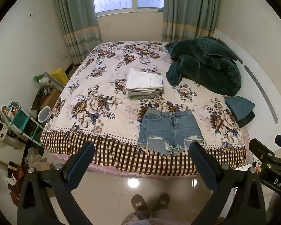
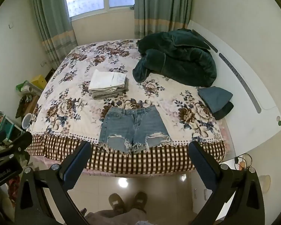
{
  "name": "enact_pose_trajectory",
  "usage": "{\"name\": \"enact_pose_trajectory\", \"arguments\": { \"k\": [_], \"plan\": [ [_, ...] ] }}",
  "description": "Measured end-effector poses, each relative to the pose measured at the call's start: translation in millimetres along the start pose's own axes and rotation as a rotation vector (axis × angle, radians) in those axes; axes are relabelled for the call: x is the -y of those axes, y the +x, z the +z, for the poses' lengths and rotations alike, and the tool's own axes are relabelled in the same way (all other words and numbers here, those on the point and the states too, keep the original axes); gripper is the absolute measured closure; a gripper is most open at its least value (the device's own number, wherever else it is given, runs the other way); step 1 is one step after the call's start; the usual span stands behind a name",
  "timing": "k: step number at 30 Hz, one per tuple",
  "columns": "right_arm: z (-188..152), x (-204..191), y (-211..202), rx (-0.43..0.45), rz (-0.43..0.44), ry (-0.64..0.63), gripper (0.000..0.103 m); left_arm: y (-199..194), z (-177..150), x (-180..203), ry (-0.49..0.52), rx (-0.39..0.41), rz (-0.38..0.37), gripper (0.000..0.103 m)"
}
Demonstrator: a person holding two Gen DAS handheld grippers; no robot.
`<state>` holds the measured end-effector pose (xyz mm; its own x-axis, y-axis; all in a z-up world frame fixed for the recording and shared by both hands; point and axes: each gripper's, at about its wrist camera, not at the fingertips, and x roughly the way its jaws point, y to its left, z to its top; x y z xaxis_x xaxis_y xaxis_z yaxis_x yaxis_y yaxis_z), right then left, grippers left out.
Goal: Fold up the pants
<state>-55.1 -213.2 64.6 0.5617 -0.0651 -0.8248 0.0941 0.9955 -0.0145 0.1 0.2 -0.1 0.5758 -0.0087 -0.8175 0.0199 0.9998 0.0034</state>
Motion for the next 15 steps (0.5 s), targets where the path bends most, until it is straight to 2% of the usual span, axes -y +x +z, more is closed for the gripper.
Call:
{"name": "enact_pose_trajectory", "arguments": {
  "k": [15],
  "plan": [
    [-0.3, -1.8, -2.7, -0.016, 0.001, -0.006, 0.000, -0.3, 0.1, -0.2, 0.004, 0.010, 0.008, 0.000]
  ]
}}
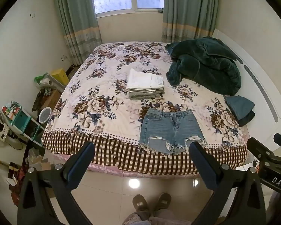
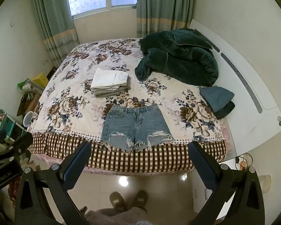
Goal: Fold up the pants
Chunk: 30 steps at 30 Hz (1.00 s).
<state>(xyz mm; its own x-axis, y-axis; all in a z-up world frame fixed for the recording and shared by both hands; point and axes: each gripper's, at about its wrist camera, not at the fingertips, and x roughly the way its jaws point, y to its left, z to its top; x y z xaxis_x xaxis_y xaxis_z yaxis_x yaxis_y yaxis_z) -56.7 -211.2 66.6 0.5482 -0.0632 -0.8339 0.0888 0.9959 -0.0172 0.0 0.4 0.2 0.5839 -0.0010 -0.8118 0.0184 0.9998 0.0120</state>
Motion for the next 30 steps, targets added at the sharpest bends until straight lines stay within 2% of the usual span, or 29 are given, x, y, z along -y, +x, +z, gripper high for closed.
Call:
{"name": "enact_pose_trajectory", "arguments": {
  "k": [22, 30],
  "plan": [
    [1, -4, -5, -0.001, 0.006, 0.007, 0.000, -1, 0, -1, -0.001, 0.008, -0.001, 0.000],
    [-2, -6, -2, -0.002, 0.006, 0.004, 0.000, -8, 14, 8, -0.001, 0.008, -0.002, 0.000]
  ]
}}
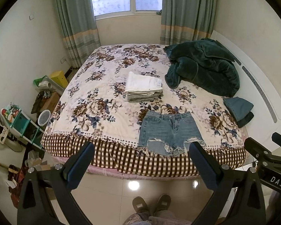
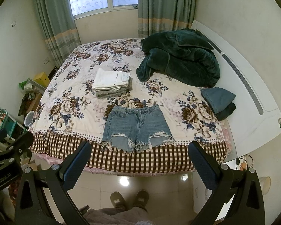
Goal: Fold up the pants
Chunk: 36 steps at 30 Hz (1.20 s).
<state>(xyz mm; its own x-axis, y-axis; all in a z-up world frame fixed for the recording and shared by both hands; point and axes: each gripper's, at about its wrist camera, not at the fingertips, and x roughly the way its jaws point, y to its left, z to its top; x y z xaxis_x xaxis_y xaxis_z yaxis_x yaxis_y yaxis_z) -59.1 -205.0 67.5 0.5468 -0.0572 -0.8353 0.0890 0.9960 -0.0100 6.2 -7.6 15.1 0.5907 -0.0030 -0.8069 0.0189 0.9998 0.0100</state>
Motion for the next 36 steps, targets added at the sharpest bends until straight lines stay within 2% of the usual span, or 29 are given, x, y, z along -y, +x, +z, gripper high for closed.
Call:
{"name": "enact_pose_trajectory", "arguments": {
  "k": [36],
  "plan": [
    [-1, -3, -6, 0.003, 0.001, -0.003, 0.000, -1, 25, 22, 0.002, 0.004, -0.005, 0.000]
  ]
}}
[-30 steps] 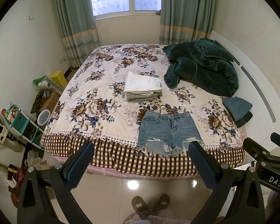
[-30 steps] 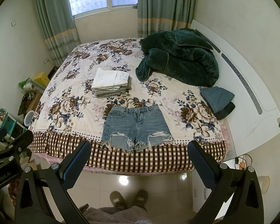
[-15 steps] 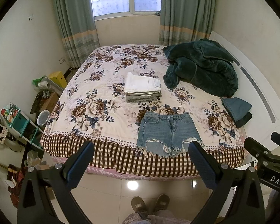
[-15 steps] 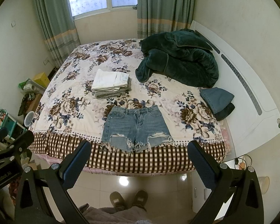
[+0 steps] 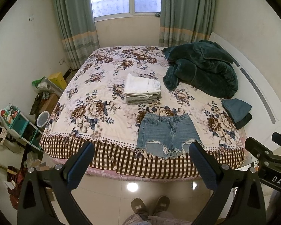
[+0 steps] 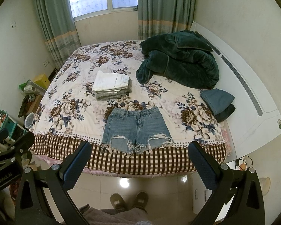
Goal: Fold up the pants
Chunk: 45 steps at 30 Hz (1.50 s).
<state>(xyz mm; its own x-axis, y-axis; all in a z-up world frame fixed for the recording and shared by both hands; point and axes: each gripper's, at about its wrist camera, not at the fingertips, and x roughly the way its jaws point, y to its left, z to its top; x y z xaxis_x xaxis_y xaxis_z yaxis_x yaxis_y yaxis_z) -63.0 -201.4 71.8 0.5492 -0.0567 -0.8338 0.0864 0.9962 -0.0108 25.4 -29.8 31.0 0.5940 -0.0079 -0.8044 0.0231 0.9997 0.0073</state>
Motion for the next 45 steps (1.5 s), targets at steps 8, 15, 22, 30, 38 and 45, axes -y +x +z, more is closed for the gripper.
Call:
{"name": "enact_pose_trajectory", "arguments": {
  "k": [8, 15, 22, 30, 38, 45],
  "plan": [
    [32, 3, -12, -0.008, -0.004, 0.008, 0.000, 2, 16, 8, -0.003, 0.005, -0.011, 0.000],
    [53, 3, 4, -0.012, -0.024, 0.026, 0.000, 17, 20, -5, -0.018, 0.038, -0.001, 0.000],
    [71, 19, 69, -0.023, -0.047, 0.108, 0.000, 64, 26, -25, -0.018, 0.066, 0.029, 0.000],
    [116, 67, 200, -0.151, -0.050, 0.123, 0.000, 164, 42, -10, -0.009, -0.026, 0.106, 0.000],
    [166, 142, 394, -0.323, 0.108, 0.029, 0.005, 297, 43, 66, -0.090, -0.212, 0.222, 0.000],
    [165, 224, 614, -0.544, 0.173, -0.058, 0.048, 458, -22, 173, -0.319, -0.414, 0.053, 0.000]
  ]
}}
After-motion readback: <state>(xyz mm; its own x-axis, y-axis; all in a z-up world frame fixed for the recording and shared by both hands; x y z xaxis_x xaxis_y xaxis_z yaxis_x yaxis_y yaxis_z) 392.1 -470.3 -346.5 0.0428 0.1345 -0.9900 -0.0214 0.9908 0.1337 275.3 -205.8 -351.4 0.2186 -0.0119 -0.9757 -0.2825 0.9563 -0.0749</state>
